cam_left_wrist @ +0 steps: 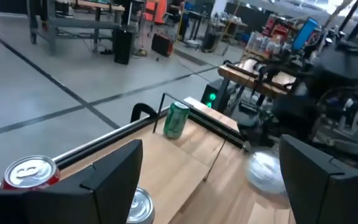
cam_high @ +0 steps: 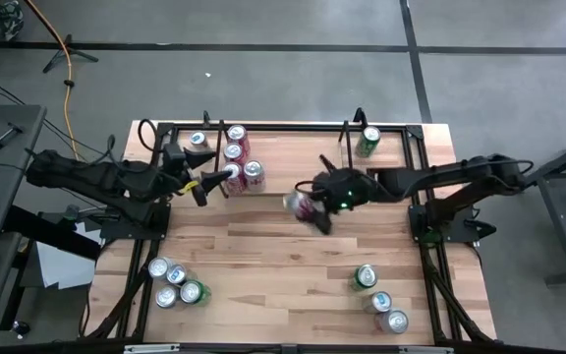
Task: Place canned beverage on shelf
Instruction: Put the top silver soda can on the shelf aligned with the other silver soda can
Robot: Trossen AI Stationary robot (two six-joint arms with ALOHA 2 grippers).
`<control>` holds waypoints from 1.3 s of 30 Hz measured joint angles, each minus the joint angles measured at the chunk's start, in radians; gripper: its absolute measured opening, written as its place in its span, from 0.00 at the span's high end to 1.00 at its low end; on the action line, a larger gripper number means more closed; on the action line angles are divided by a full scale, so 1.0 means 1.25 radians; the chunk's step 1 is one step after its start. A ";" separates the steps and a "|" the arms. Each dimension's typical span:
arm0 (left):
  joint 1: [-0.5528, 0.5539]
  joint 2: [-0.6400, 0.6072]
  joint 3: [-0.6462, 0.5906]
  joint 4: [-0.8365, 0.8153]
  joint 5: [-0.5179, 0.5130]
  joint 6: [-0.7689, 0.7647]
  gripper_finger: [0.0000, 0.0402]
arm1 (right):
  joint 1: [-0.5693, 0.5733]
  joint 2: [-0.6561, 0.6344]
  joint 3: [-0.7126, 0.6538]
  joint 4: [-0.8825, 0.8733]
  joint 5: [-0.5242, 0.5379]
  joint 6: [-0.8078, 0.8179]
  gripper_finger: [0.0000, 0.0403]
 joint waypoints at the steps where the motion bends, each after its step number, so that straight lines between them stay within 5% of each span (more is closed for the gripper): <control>1: 0.000 0.001 -0.003 0.000 0.000 -0.005 0.27 | 0.013 0.015 -0.001 0.038 0.113 0.020 0.30; 5: 0.000 0.004 -0.003 0.014 -0.002 -0.008 0.27 | 0.044 0.076 -0.007 0.071 0.426 0.103 0.30; 9: 0.000 -0.015 -0.002 0.044 -0.008 0.022 0.27 | 0.052 0.145 -0.006 0.134 0.566 0.133 0.30; 21: 0.000 -0.077 -0.002 0.116 -0.015 0.074 0.27 | 0.008 0.360 -0.006 0.411 0.719 0.146 0.30; 39: 0.000 -0.122 -0.002 0.118 -0.012 0.074 0.27 | -0.098 0.454 -0.005 0.534 0.680 0.069 0.30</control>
